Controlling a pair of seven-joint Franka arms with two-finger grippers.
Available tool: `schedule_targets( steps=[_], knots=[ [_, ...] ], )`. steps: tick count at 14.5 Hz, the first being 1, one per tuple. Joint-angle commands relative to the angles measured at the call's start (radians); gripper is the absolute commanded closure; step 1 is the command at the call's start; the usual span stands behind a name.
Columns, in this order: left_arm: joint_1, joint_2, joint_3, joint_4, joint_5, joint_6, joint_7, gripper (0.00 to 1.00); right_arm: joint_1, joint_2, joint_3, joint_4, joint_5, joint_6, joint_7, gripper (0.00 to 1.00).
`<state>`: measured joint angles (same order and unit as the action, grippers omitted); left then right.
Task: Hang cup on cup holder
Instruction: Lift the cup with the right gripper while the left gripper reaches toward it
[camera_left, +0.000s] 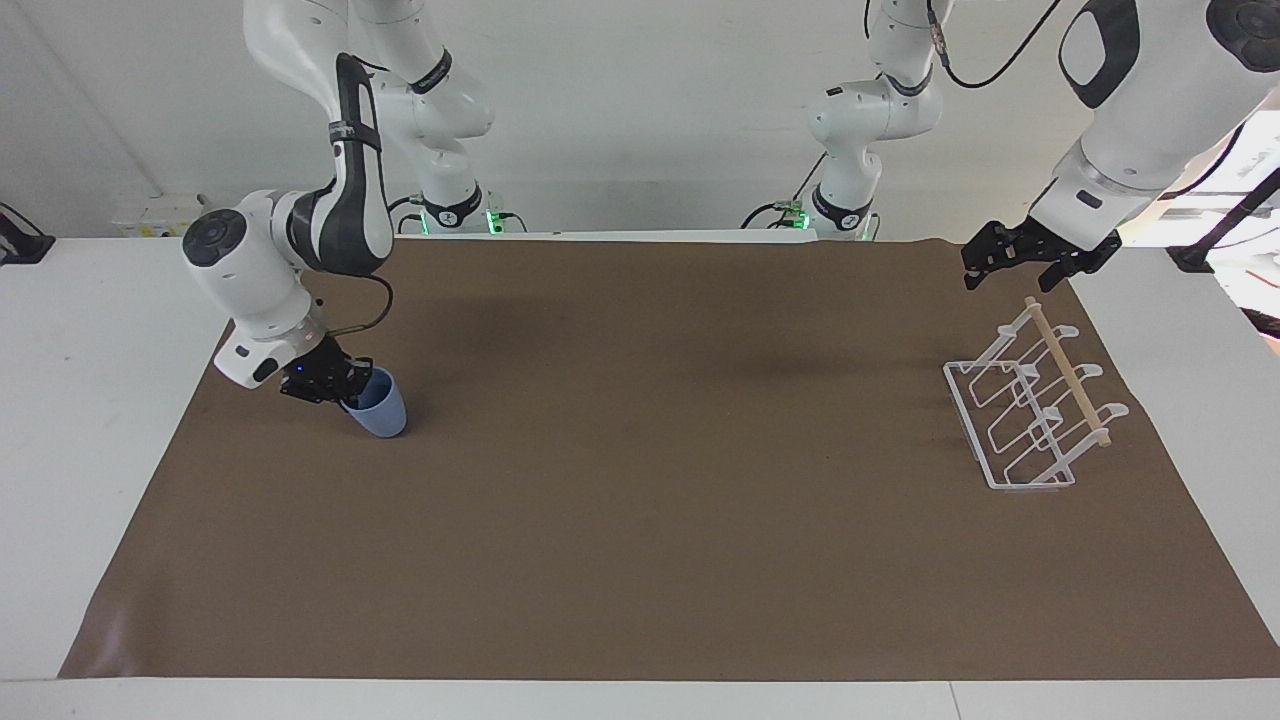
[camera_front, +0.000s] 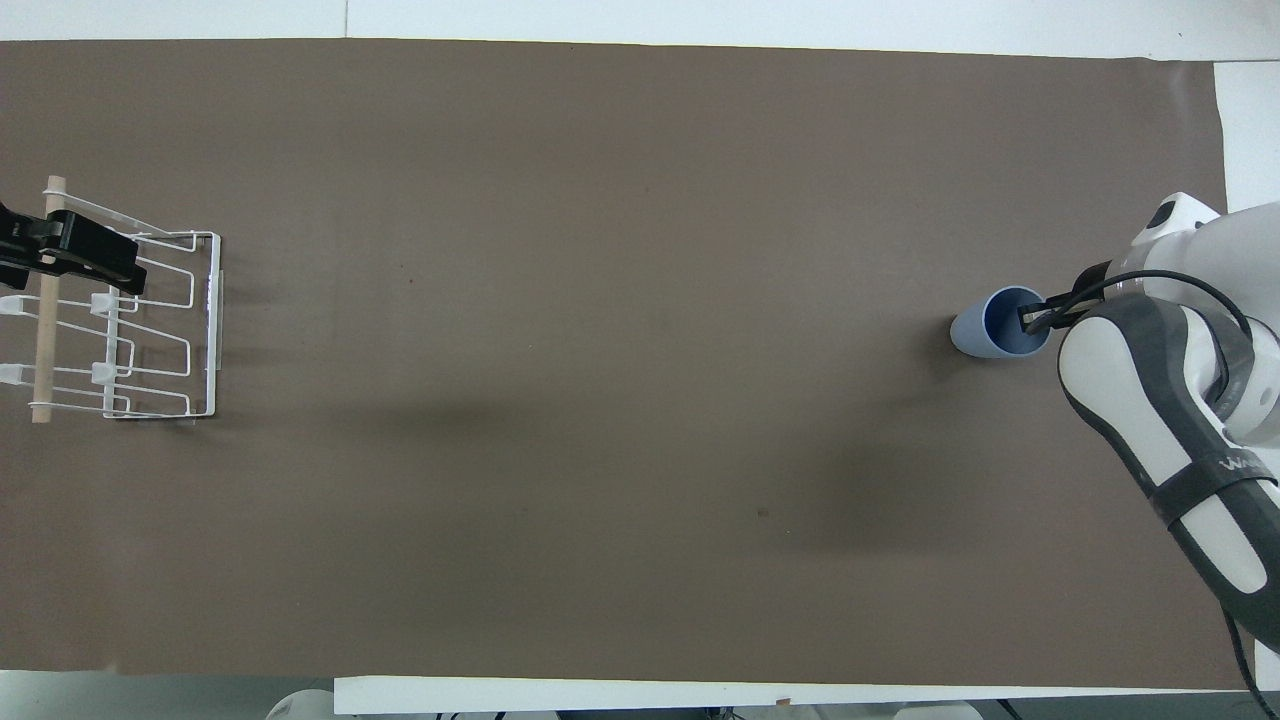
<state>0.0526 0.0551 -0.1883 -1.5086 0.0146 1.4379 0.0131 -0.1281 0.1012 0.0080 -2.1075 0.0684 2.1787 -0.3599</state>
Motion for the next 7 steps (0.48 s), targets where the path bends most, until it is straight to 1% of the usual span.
schedule_targets(
  steps=[1, 2, 5, 6, 7],
  knots=[
    [0.004, -0.028, -0.002, -0.035, 0.016, 0.022, -0.010, 0.00, 0.022, 0.002, 0.013, 0.142, 0.033, -0.208, -0.039, 1.00],
    [0.004, -0.028, -0.002, -0.035, 0.016, 0.022, -0.012, 0.00, 0.036, -0.008, 0.017, 0.162, 0.095, -0.273, -0.054, 1.00],
    [-0.007, -0.026, -0.003, -0.030, 0.010, 0.027, -0.019, 0.00, 0.041, -0.028, 0.018, 0.164, 0.432, -0.379, -0.060, 1.00],
    [-0.007, -0.024, -0.007, -0.028, -0.005, 0.027, -0.062, 0.00, 0.041, -0.029, 0.018, 0.161, 0.540, -0.387, -0.060, 1.00],
    [-0.014, -0.024, -0.008, -0.027, -0.040, 0.029, -0.184, 0.00, 0.042, -0.031, 0.018, 0.156, 0.642, -0.387, -0.059, 1.00]
  ],
)
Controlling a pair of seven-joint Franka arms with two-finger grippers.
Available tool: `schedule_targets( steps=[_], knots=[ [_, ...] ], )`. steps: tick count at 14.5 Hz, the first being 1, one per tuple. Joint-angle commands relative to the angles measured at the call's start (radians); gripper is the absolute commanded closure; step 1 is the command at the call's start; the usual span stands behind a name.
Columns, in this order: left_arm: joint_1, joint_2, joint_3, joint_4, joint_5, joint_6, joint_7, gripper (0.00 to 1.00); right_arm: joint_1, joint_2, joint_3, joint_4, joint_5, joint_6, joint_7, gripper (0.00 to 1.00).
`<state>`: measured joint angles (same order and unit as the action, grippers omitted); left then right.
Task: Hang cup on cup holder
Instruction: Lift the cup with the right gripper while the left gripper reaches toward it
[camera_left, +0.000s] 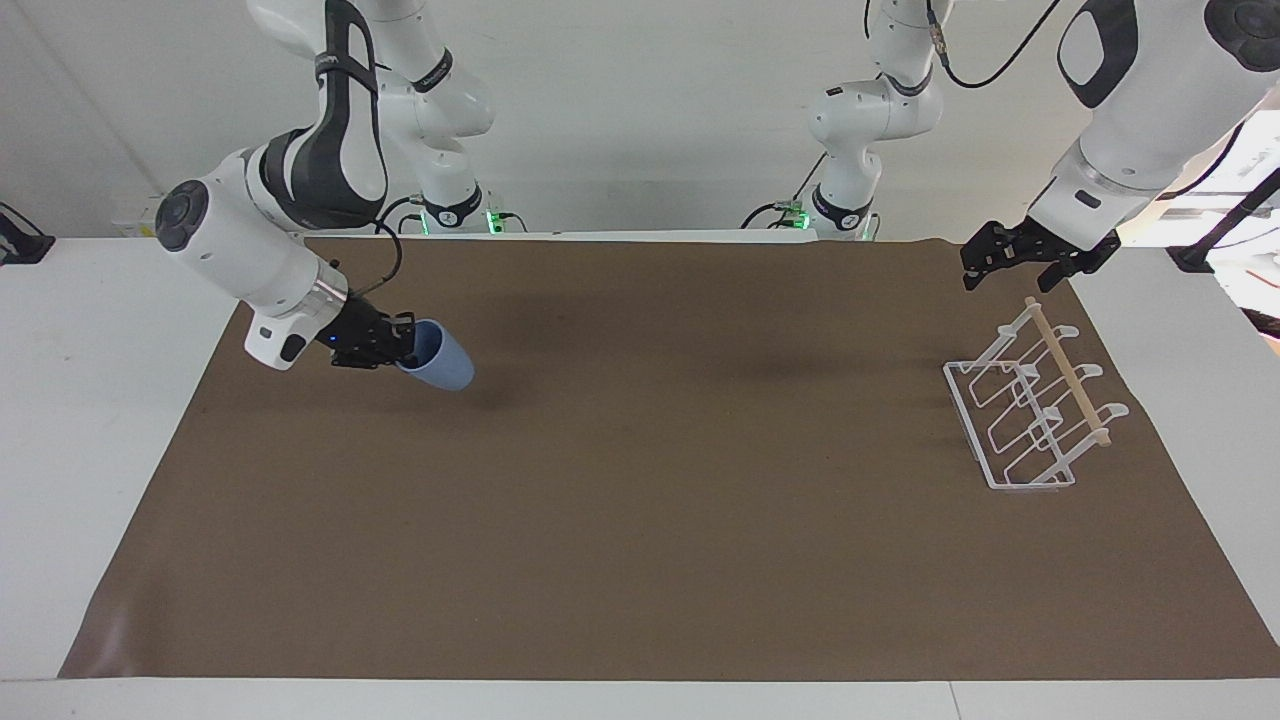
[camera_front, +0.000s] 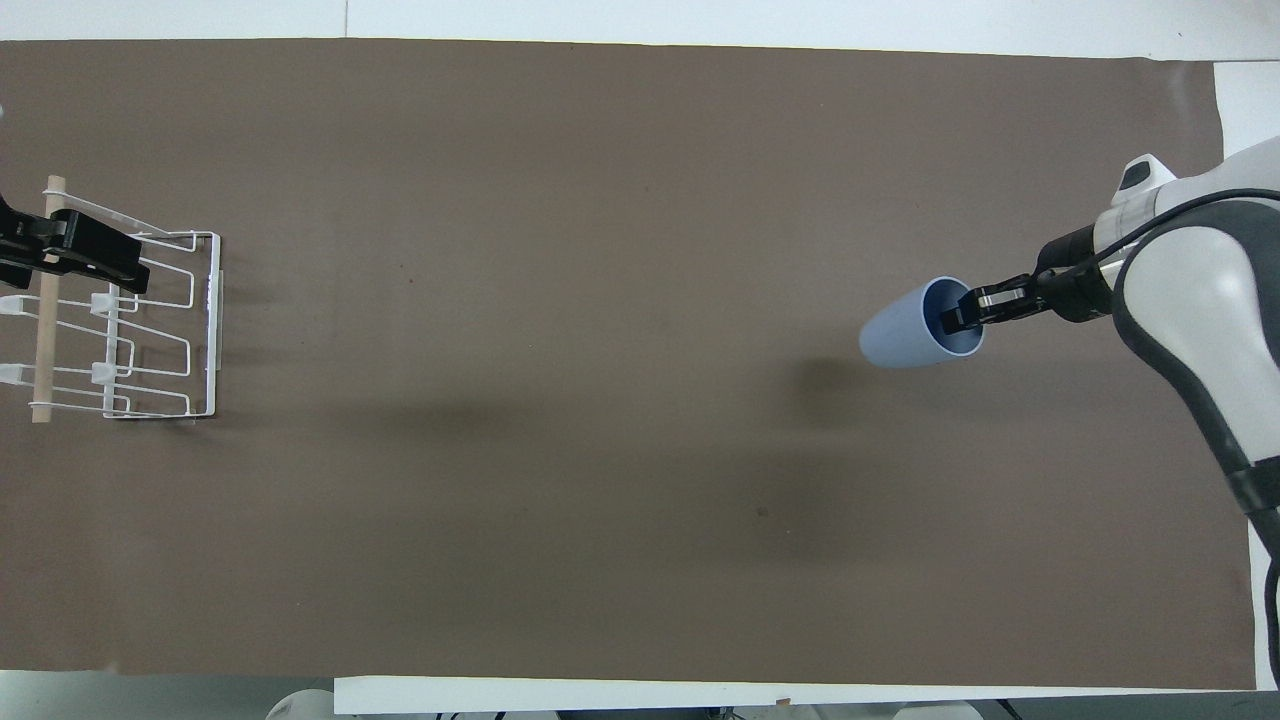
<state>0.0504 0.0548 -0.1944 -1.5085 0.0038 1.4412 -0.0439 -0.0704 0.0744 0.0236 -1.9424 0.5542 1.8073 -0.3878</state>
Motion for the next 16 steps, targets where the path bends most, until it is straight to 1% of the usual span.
schedule_targets(
  steps=[1, 3, 4, 6, 7, 9, 11, 13, 15, 16],
  knots=[
    [-0.021, -0.020, -0.005, -0.025, -0.091, 0.028, -0.257, 0.00, 0.004, -0.005, 0.007, -0.012, 0.237, -0.016, -0.026, 1.00],
    [-0.023, -0.018, -0.007, -0.024, -0.230, 0.050, -0.509, 0.00, 0.041, -0.012, 0.009, -0.023, 0.396, -0.014, -0.017, 1.00],
    [-0.030, -0.018, -0.010, -0.022, -0.267, 0.054, -0.645, 0.00, 0.055, -0.021, 0.012, -0.041, 0.482, -0.011, 0.013, 1.00],
    [-0.096, -0.013, -0.010, -0.009, -0.318, 0.080, -0.938, 0.00, 0.116, -0.036, 0.012, -0.075, 0.622, 0.003, 0.055, 1.00],
    [-0.122, -0.012, -0.010, -0.006, -0.330, 0.105, -1.071, 0.00, 0.139, -0.044, 0.012, -0.090, 0.671, 0.018, 0.085, 1.00],
    [-0.241, -0.012, -0.008, -0.004, -0.329, 0.195, -1.363, 0.00, 0.185, -0.056, 0.012, -0.121, 0.769, 0.047, 0.125, 1.00],
    [-0.315, -0.009, -0.010, -0.004, -0.327, 0.257, -1.638, 0.00, 0.237, -0.074, 0.012, -0.162, 0.872, 0.081, 0.148, 1.00],
    [-0.381, -0.009, -0.010, -0.001, -0.329, 0.263, -1.827, 0.00, 0.283, -0.087, 0.012, -0.190, 0.967, 0.099, 0.150, 1.00],
    [-0.435, -0.012, -0.011, -0.008, -0.318, 0.301, -2.060, 0.00, 0.302, -0.094, 0.012, -0.204, 1.033, 0.099, 0.170, 1.00],
    [-0.469, -0.018, -0.011, -0.015, -0.314, 0.304, -2.105, 0.00, 0.311, -0.096, 0.012, -0.204, 1.068, 0.099, 0.172, 1.00]
  ],
)
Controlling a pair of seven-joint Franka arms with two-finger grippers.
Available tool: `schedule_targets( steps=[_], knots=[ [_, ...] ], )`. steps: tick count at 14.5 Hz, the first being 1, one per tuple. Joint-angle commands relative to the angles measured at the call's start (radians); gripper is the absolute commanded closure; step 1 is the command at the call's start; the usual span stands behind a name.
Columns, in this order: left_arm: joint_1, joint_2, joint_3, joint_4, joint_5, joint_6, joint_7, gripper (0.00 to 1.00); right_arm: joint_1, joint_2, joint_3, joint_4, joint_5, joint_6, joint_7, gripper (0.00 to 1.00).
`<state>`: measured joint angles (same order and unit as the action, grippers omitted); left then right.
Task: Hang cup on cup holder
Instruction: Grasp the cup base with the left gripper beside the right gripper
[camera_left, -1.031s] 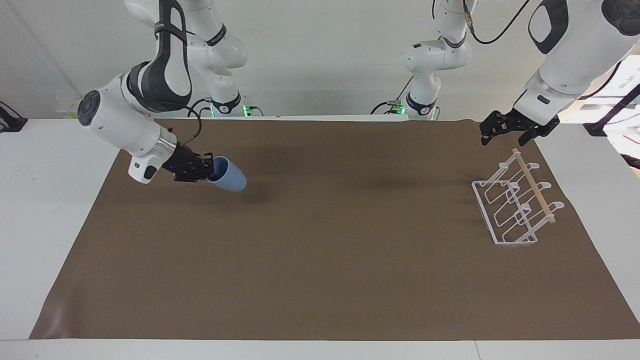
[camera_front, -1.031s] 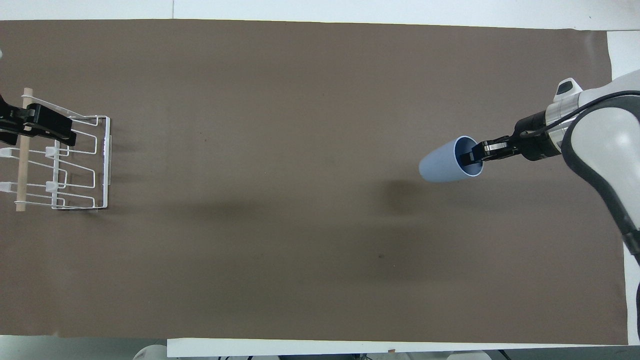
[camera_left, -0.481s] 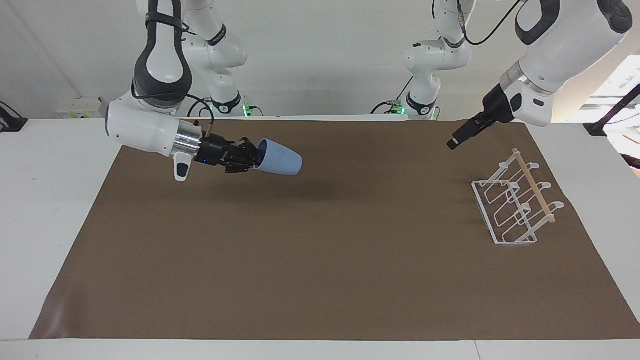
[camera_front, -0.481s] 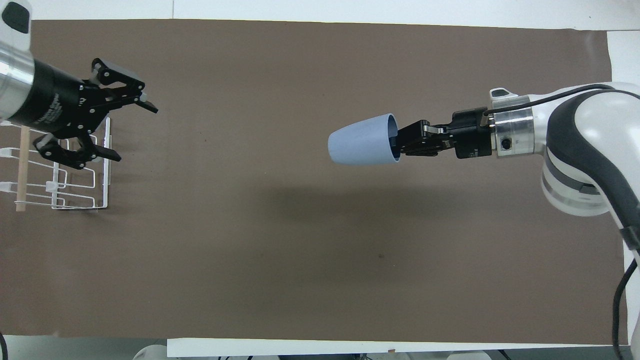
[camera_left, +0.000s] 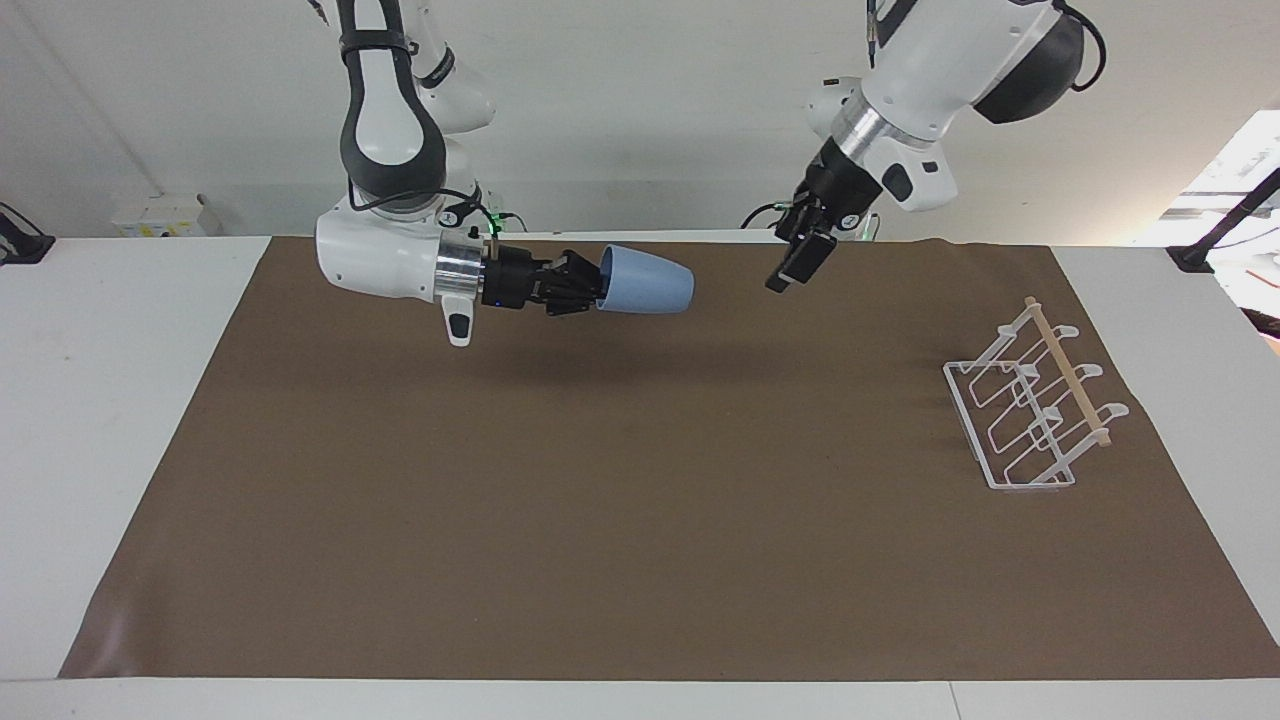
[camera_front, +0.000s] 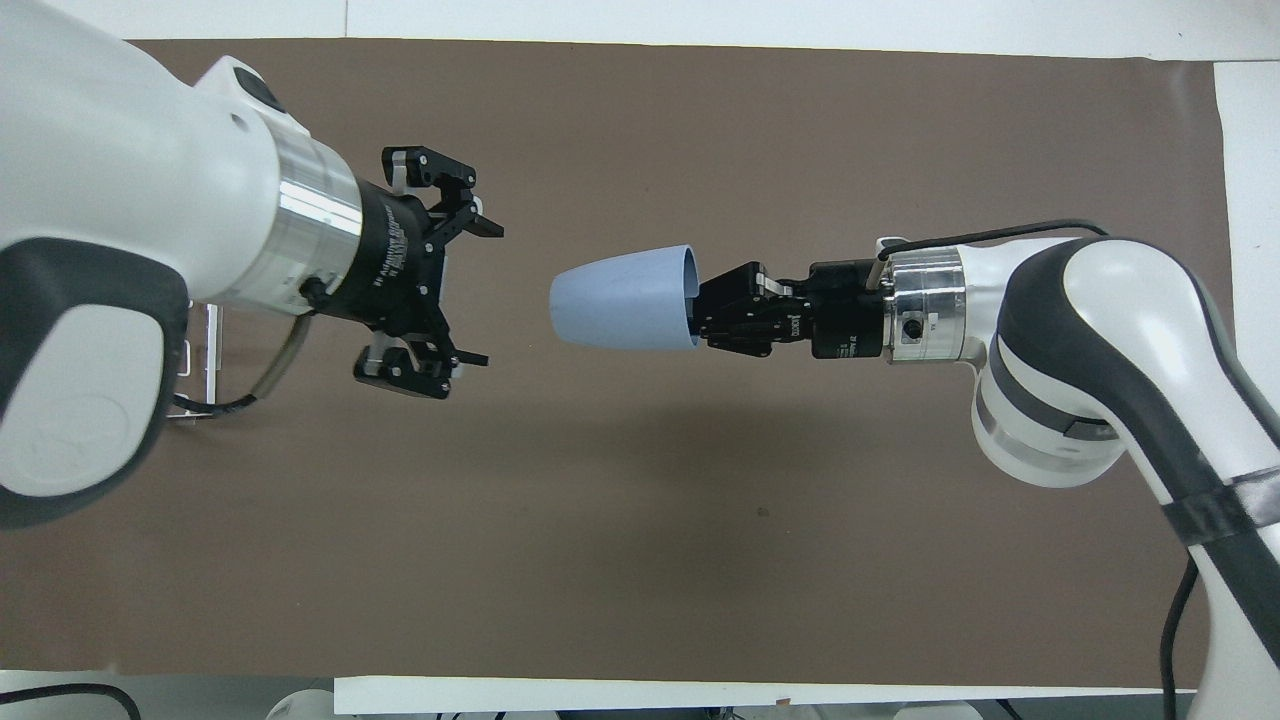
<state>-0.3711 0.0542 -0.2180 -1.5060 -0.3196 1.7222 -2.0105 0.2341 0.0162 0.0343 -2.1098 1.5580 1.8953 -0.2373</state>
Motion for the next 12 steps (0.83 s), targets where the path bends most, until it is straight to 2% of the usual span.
schedule_targets(
  steps=[1, 3, 6, 12],
  knots=[
    [-0.075, -0.020, 0.014, -0.022, 0.022, 0.023, -0.145, 0.00, 0.019, -0.038, 0.001, -0.036, 0.088, 0.014, 0.023, 1.00],
    [-0.089, -0.036, 0.012, -0.055, 0.065, 0.043, -0.145, 0.00, 0.033, -0.039, 0.001, -0.039, 0.120, 0.027, 0.023, 1.00],
    [-0.120, -0.062, 0.012, -0.141, 0.088, 0.146, -0.136, 0.00, 0.034, -0.039, 0.001, -0.039, 0.131, 0.036, 0.023, 1.00],
    [-0.112, -0.040, 0.012, -0.148, 0.088, 0.229, -0.134, 0.00, 0.034, -0.039, 0.001, -0.039, 0.131, 0.037, 0.030, 1.00]
  ],
)
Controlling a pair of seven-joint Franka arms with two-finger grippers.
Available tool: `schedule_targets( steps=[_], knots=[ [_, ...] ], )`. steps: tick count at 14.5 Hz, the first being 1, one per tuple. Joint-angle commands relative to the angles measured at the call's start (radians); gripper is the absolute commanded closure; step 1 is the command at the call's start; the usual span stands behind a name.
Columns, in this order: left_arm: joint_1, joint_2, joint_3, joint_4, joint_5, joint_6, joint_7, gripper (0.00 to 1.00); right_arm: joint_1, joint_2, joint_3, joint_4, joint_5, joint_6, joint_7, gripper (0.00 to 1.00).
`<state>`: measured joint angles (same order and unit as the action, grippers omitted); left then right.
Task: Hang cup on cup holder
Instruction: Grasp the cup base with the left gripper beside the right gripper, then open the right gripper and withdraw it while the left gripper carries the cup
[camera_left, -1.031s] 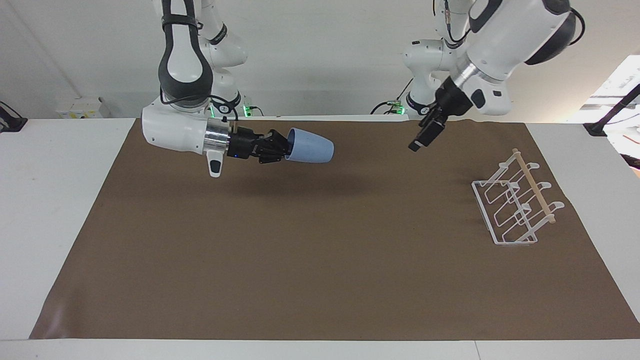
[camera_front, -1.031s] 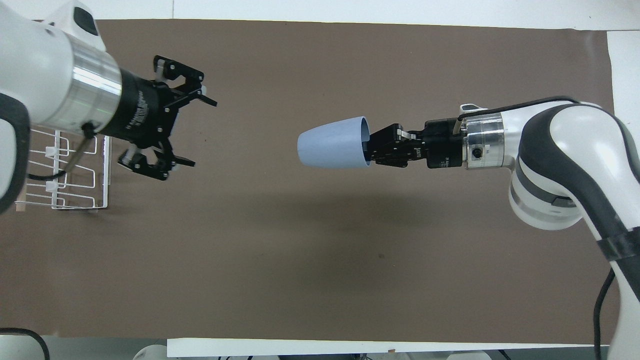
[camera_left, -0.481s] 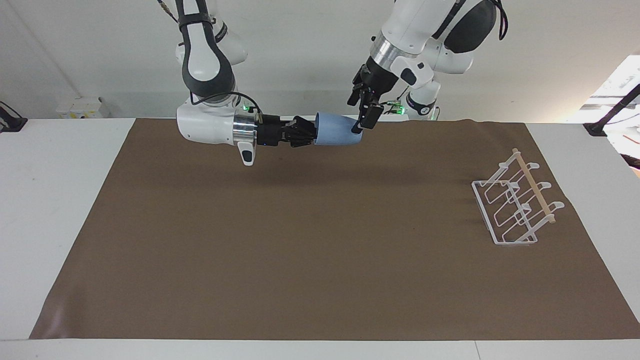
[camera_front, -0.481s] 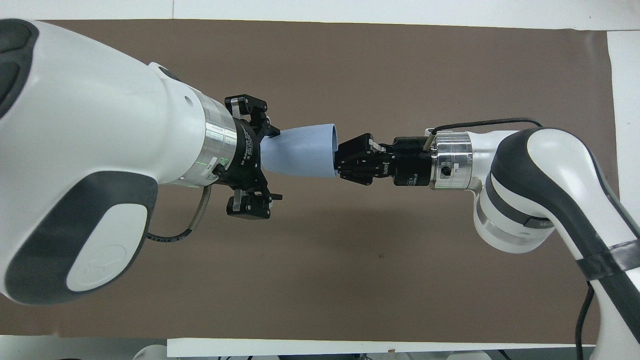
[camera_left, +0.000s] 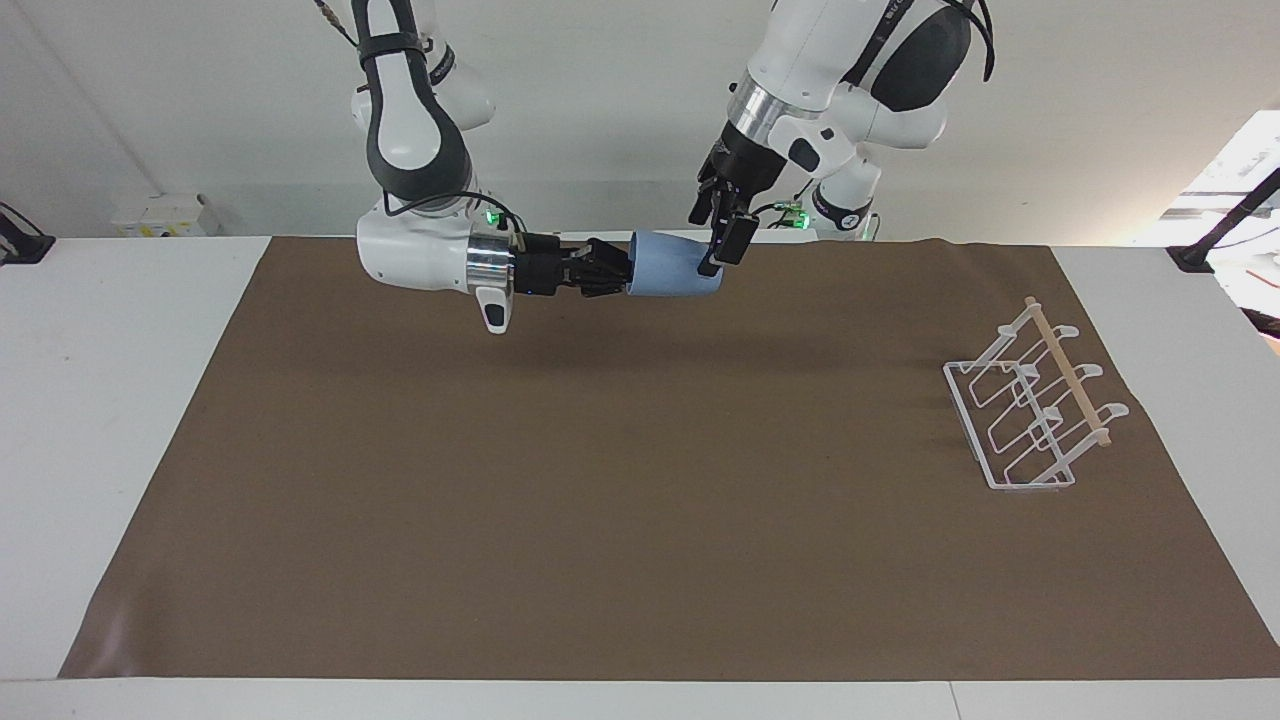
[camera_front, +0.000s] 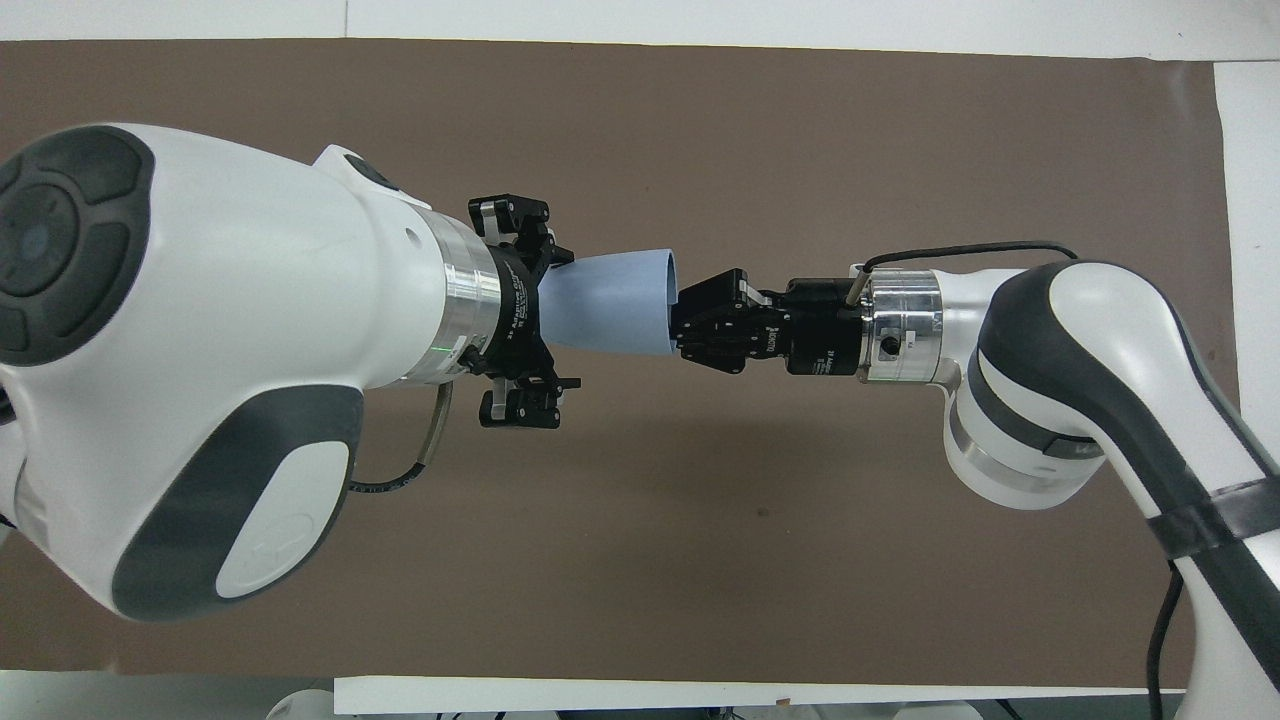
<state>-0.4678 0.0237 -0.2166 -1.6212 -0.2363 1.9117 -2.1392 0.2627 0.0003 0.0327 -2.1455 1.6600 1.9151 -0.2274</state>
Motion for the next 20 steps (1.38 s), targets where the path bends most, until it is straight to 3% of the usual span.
schedule_targets(
  steps=[1, 3, 4, 5, 6, 9, 10, 11, 12, 14, 16, 20],
  knots=[
    [-0.014, -0.001, 0.011, -0.036, 0.005, 0.046, -0.004, 0.00, 0.006, -0.023, 0.003, -0.004, 0.029, 0.022, 0.022, 1.00],
    [-0.015, 0.002, 0.011, -0.032, 0.006, 0.053, -0.005, 0.05, 0.006, -0.023, 0.003, -0.004, 0.027, 0.022, 0.026, 1.00],
    [-0.015, 0.002, 0.011, -0.032, 0.005, 0.053, -0.005, 0.37, 0.004, -0.023, 0.003, -0.004, 0.027, 0.022, 0.026, 1.00],
    [-0.017, 0.002, 0.011, -0.032, 0.011, 0.053, -0.005, 0.82, 0.004, -0.022, 0.003, -0.004, 0.027, 0.022, 0.026, 1.00],
    [-0.023, 0.002, 0.011, -0.031, 0.031, 0.052, -0.005, 0.97, 0.006, -0.023, 0.003, -0.004, 0.029, 0.024, 0.026, 1.00],
    [-0.023, 0.004, 0.011, -0.025, 0.041, 0.044, -0.004, 1.00, 0.004, -0.022, 0.003, -0.002, 0.027, 0.024, 0.026, 0.99],
    [-0.022, 0.004, 0.011, -0.022, 0.057, 0.043, -0.005, 1.00, 0.004, -0.022, 0.003, -0.001, 0.027, 0.024, 0.029, 0.89],
    [-0.022, 0.004, 0.011, -0.019, 0.078, 0.041, -0.005, 1.00, 0.004, -0.022, 0.003, -0.001, 0.029, 0.024, 0.034, 0.63],
    [-0.022, 0.004, 0.011, -0.019, 0.095, 0.041, -0.005, 1.00, 0.004, -0.022, 0.001, -0.001, 0.027, 0.024, 0.040, 0.01],
    [-0.017, 0.004, 0.013, -0.013, 0.126, 0.038, -0.004, 1.00, -0.010, -0.019, 0.000, 0.010, 0.017, 0.024, 0.040, 0.00],
    [-0.009, 0.016, 0.023, -0.003, 0.133, 0.040, -0.004, 1.00, -0.026, -0.029, -0.013, 0.024, -0.104, 0.057, 0.040, 0.00],
    [0.049, 0.036, 0.026, 0.020, 0.253, 0.012, 0.042, 1.00, -0.149, -0.080, -0.013, 0.064, -0.708, 0.131, 0.040, 0.00]
  ],
)
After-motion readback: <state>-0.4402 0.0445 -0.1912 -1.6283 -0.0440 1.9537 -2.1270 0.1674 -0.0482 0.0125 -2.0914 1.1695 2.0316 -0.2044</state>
